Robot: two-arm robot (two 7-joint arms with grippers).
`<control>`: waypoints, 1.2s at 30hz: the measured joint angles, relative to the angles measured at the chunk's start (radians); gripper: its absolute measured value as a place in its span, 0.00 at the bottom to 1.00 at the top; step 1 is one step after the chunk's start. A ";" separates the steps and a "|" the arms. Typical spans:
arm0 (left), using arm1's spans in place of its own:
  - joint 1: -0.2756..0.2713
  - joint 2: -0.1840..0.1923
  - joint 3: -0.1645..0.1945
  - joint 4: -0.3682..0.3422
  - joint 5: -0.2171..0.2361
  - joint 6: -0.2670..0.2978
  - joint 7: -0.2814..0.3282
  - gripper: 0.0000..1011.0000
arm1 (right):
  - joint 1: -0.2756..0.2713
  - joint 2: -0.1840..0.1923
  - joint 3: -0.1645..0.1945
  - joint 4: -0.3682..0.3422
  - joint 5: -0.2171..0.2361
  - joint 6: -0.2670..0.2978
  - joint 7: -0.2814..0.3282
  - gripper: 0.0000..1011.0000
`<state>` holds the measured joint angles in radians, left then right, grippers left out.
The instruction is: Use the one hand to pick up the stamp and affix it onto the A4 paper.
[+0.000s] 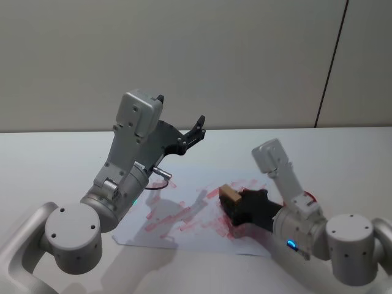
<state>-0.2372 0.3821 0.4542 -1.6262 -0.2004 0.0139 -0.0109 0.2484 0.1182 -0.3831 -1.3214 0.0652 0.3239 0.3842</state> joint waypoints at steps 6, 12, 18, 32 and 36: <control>0.000 0.000 0.000 0.000 0.000 0.000 0.000 0.99 | -0.024 0.029 0.028 -0.084 0.048 -0.016 -0.022 0.22; 0.000 0.000 0.000 0.000 0.000 0.000 0.000 0.99 | -0.065 0.081 0.070 -0.179 0.109 -0.023 -0.058 0.22; 0.000 0.000 0.000 0.000 0.000 0.000 0.000 0.99 | -0.109 0.132 0.107 -0.244 0.149 -0.019 -0.089 0.22; 0.000 0.000 0.000 0.000 0.000 0.000 0.000 0.99 | -0.182 0.212 0.150 -0.289 0.176 0.011 -0.116 0.22; 0.000 0.000 0.000 0.000 0.000 0.000 0.000 0.99 | -0.183 0.216 0.152 -0.276 0.168 0.014 -0.116 0.22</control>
<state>-0.2372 0.3821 0.4542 -1.6262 -0.2004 0.0138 -0.0109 0.0654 0.3341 -0.2316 -1.5972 0.2335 0.3383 0.2677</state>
